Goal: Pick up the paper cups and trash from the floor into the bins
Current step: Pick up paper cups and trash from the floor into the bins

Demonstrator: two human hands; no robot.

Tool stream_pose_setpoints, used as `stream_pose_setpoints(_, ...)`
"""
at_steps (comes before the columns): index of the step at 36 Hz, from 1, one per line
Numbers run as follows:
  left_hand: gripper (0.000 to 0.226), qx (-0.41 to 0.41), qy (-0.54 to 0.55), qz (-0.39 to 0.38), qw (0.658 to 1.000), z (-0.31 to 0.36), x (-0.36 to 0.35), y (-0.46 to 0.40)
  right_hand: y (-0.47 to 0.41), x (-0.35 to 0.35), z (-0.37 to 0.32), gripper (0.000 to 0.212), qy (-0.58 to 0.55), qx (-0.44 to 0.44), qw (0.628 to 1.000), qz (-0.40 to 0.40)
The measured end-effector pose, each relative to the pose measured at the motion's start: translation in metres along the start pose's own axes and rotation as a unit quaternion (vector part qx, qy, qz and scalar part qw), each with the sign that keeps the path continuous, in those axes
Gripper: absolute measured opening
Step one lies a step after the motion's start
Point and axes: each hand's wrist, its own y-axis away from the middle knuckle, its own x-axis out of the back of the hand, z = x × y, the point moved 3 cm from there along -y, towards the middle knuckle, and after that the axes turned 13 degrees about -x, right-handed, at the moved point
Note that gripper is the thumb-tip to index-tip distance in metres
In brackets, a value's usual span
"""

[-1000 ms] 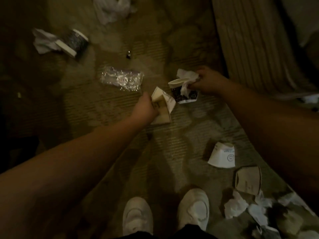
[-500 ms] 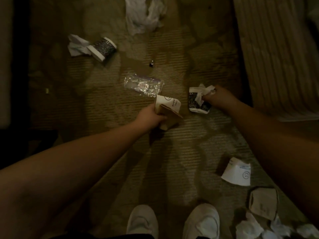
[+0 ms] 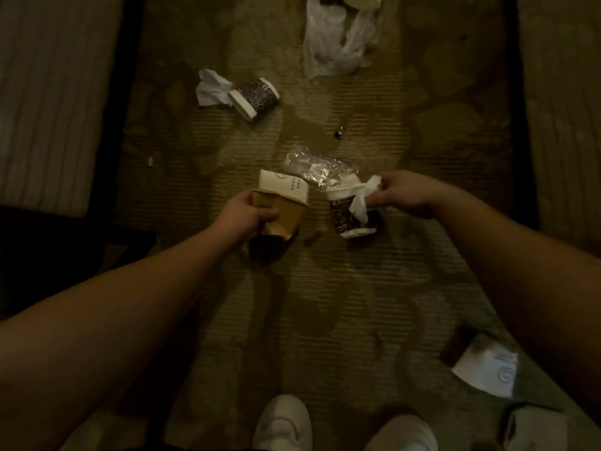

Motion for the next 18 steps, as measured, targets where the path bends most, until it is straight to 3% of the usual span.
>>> stream_pose_setpoints(5,0.044,0.025,0.064,0.055,0.996,-0.003,0.030,0.006,-0.014,-0.023,-0.049,0.010,0.101,0.029,0.994,-0.020)
stream_pose_setpoints(11,0.044,0.040,0.079,0.064,0.994,-0.014,0.045,0.006,-0.044,-0.037,-0.066,0.062,0.179,0.036,0.977,0.113)
stream_pose_setpoints(18,0.046,0.031,0.070,0.065,0.995,-0.012,0.056,0.000,-0.056,-0.046,-0.069,0.051,0.172,0.018,0.970,0.174)
